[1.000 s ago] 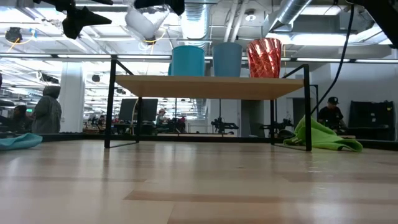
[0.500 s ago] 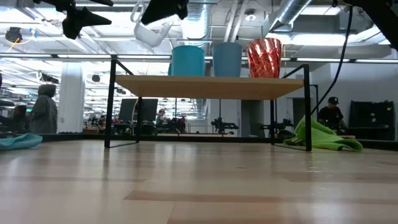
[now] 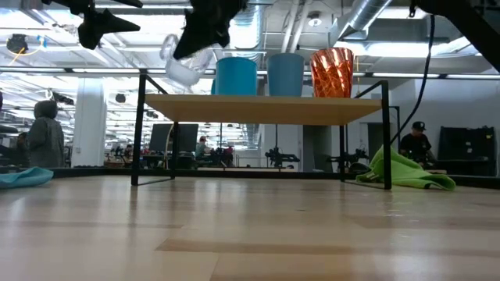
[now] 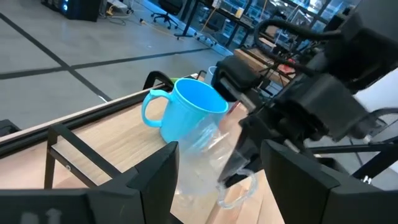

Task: Stack small to large cups/mugs on shelf
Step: Put the transparent mug on the shelf

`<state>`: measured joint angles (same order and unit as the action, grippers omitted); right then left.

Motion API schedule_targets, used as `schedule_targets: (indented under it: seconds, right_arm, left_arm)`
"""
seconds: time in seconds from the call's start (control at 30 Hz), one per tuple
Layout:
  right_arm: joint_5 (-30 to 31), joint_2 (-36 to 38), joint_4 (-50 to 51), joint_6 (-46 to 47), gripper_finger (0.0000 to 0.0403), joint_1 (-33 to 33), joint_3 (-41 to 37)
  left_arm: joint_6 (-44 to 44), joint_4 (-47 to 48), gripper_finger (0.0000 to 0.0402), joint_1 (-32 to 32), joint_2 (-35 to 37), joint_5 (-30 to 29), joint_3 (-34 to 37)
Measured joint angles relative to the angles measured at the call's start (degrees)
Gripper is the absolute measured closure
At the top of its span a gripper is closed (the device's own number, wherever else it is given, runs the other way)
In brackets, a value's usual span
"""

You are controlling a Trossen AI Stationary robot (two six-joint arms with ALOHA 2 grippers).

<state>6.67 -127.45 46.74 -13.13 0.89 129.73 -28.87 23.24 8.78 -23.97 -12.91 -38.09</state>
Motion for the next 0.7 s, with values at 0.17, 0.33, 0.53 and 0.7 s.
schedule_targets:
  seconds: [0.17, 0.33, 0.53, 0.7]
  right_arm:
    - [0.02, -0.84, -0.37, -0.03, 0.0390, -0.05, 0.07]
    - [0.30, -0.84, -0.09, -0.36, 0.0390, 0.02, 0.07]
    - [1.30, -0.84, 2.05, -0.82, 0.0389, 0.38, 0.07]
    - [1.29, -0.84, 2.85, -0.82, 0.0375, 0.78, 0.07]
  left_arm:
    - [-0.38, -0.02, 0.0182, 0.00, 0.01, 0.00, 0.00]
    - [-0.41, -0.02, 0.0182, 0.00, 0.02, -0.01, 0.00]
    - [-0.49, -0.02, 0.0182, -0.01, 0.01, -0.88, 0.00]
    - [-0.52, -0.02, 0.0182, 0.00, 0.02, -1.31, 0.00]
